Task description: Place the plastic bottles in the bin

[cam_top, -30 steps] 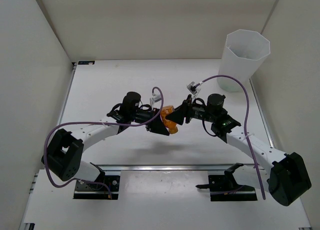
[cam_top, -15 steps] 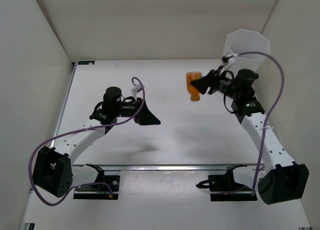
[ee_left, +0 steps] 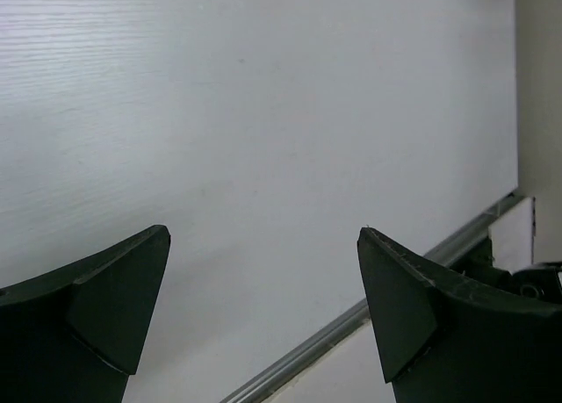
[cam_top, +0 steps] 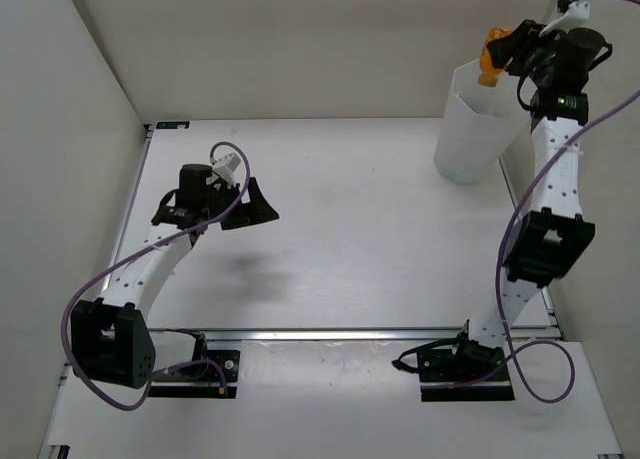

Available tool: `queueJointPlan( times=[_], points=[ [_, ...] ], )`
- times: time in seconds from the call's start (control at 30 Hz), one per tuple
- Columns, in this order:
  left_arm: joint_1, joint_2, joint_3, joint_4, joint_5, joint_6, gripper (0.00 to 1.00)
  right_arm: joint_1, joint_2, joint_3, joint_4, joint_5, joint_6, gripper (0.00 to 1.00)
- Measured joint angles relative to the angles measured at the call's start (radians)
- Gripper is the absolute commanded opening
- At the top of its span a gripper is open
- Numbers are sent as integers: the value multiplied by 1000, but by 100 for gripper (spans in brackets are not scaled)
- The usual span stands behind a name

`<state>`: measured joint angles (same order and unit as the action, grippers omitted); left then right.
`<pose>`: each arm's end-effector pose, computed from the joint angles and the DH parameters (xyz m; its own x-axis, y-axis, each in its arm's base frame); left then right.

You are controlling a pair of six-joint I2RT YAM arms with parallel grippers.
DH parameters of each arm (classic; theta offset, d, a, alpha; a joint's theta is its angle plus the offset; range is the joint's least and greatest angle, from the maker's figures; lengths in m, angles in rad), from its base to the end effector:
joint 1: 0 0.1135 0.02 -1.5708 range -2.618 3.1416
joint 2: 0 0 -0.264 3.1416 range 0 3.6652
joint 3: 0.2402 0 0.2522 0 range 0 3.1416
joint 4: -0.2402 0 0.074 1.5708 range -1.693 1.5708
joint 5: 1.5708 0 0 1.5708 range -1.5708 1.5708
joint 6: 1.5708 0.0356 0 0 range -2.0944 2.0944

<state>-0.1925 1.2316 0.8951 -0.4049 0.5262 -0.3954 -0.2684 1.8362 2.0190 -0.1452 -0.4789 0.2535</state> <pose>0.2522 -0.0674 0.2674 -0.8155 -0.1804 -0.5500 0.2329 0.7676 -0.5971 0.4139 -0.0968 0.4758 -0.0172 0.2356 -0.9717 -0.2110 0.9491 0.2338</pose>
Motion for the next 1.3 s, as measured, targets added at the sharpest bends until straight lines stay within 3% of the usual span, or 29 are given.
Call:
queueJointPlan(
  times=[0.1,0.13,0.17,0.2,0.27,0.53,0.7,0.83,0.97,1.03,1.3],
  points=[
    [18,52,63,-43,-58,14,99,-13,166,198,-68,43,-21,2],
    [18,76,89,-53,-69,19,98,-17,219,267,-102,61,-24,16],
    [20,98,111,-54,-76,23,99,-21,263,319,-129,76,-28,47],
    [21,116,127,-55,-80,26,99,-22,294,351,-156,85,-35,61],
    [27,135,143,-57,-86,30,99,-22,325,367,-200,107,-46,99],
    [36,150,199,-95,-103,55,99,2,306,366,-285,171,-78,99],
    [39,125,214,-147,-139,71,99,51,115,241,-340,260,-89,99],
    [45,57,214,-193,-199,72,99,162,-154,14,-430,366,-110,99],
    [41,-26,214,-245,-307,69,98,356,-420,-301,-520,436,-123,99],
    [27,-66,214,-278,-361,68,99,435,-501,-442,-581,442,-103,99],
    [-1,-244,163,-371,-526,32,99,552,-709,-889,-780,498,-14,99]
  ],
)
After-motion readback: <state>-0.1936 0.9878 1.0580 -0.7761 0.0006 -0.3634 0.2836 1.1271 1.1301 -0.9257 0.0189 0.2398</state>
